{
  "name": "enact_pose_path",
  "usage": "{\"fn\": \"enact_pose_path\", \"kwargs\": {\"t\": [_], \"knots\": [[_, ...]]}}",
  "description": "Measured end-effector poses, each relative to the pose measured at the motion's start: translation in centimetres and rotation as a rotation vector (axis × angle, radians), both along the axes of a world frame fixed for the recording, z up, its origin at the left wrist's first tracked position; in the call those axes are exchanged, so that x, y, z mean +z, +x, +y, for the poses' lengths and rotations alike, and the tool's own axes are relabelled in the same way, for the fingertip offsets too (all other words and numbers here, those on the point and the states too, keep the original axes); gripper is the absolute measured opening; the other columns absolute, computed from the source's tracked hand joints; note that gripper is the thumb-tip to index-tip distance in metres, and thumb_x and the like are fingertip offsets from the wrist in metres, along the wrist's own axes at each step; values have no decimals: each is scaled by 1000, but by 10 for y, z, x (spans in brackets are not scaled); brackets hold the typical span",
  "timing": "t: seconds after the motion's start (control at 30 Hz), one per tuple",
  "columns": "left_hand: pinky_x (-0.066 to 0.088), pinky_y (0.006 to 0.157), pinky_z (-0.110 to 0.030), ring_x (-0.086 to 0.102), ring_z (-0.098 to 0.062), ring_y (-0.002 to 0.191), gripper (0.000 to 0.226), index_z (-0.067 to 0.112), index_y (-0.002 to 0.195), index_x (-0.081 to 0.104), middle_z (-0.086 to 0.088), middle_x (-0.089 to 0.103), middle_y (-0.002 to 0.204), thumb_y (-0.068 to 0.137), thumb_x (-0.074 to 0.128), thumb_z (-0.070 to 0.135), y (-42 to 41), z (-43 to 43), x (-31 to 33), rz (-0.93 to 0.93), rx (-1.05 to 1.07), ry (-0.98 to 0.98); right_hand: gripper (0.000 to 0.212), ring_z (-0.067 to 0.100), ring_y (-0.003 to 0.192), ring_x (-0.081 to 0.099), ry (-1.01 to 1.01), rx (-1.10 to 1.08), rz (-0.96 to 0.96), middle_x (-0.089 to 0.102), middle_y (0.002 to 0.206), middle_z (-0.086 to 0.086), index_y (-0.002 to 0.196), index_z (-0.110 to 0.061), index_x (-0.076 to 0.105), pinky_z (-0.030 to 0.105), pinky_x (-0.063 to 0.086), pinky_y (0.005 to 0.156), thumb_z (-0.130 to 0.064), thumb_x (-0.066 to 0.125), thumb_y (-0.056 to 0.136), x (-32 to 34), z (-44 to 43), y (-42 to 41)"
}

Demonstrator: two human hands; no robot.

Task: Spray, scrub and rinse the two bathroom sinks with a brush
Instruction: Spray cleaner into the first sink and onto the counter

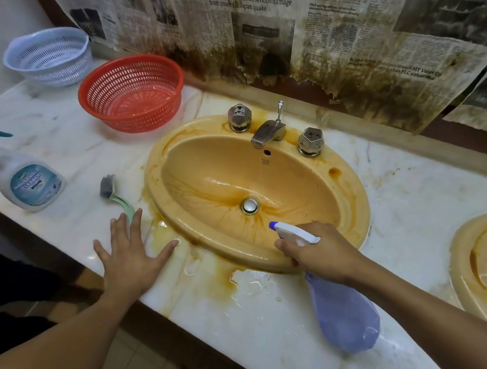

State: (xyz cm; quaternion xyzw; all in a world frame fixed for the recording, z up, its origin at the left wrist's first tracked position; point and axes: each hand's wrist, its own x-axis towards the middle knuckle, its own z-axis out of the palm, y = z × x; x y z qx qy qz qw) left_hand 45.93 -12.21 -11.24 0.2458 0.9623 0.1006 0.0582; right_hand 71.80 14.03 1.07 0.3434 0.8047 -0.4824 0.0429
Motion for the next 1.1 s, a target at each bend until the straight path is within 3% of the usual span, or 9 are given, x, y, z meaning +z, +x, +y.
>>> {"fn": "enact_pose_path", "kwargs": {"t": [0.13,0.2,0.27,0.33,0.53,0.73,0.83,0.93,1.1], "knots": [[-3,121,-64,-2,-26,159,106,35,161,-2,-6,3,172,80,28,95,-1,0,-1,6,-2,-4,35,7,54,55,-26,90,-13,59,62,-7,66,-32,60,31,48,66,-48,63,96,3,-3,-10],[-3,121,-64,-2,-26,159,107,35,161,-2,-6,3,172,78,24,97,-1,0,-2,12,-1,-8,33,14,66,62,13,28,10,70,71,-3,74,-24,70,36,51,71,-48,62,96,2,-7,-15],[-3,121,-64,-2,-27,159,107,35,161,-2,-6,3,172,78,23,97,-1,0,-2,14,2,-7,43,27,74,64,70,-48,52,68,71,11,73,-6,63,41,52,73,-42,62,96,0,-11,-21],[-4,121,-64,-2,-27,159,106,35,161,-3,-6,3,172,80,27,95,-1,0,-1,12,3,-7,46,33,72,61,75,-94,75,64,71,19,70,0,55,39,48,66,-37,63,96,-2,-13,-24],[-3,121,-64,-1,-27,159,105,36,161,-3,-7,3,172,80,30,95,-2,0,-2,12,2,0,41,15,66,49,118,-1,33,55,65,-2,69,-18,49,32,37,63,-46,59,97,-3,-24,-25],[-3,121,-65,-2,-27,159,108,36,161,-4,-7,2,172,77,21,98,-1,-1,-1,8,-3,5,45,30,65,52,68,-115,102,61,69,19,71,0,56,40,41,62,-36,60,97,-1,-36,-27],[-3,121,-65,-2,-27,159,108,36,161,-4,-6,2,172,76,20,98,0,-1,-1,8,-3,15,45,19,58,47,24,-82,62,60,70,19,72,0,55,40,45,63,-38,60,95,-1,-37,-28],[-2,121,-65,0,-28,159,107,36,161,-3,-7,4,172,76,22,98,0,-1,-1,16,-9,33,46,16,54,47,16,2,4,56,64,6,71,-8,50,37,43,63,-46,61,95,4,-37,-28],[-4,121,-65,-2,-27,159,104,36,161,-4,-8,3,172,81,27,95,1,-3,0,12,-19,31,40,10,47,52,-23,-67,13,71,76,11,84,-1,68,36,54,63,-40,62,93,5,-34,-36]]}}
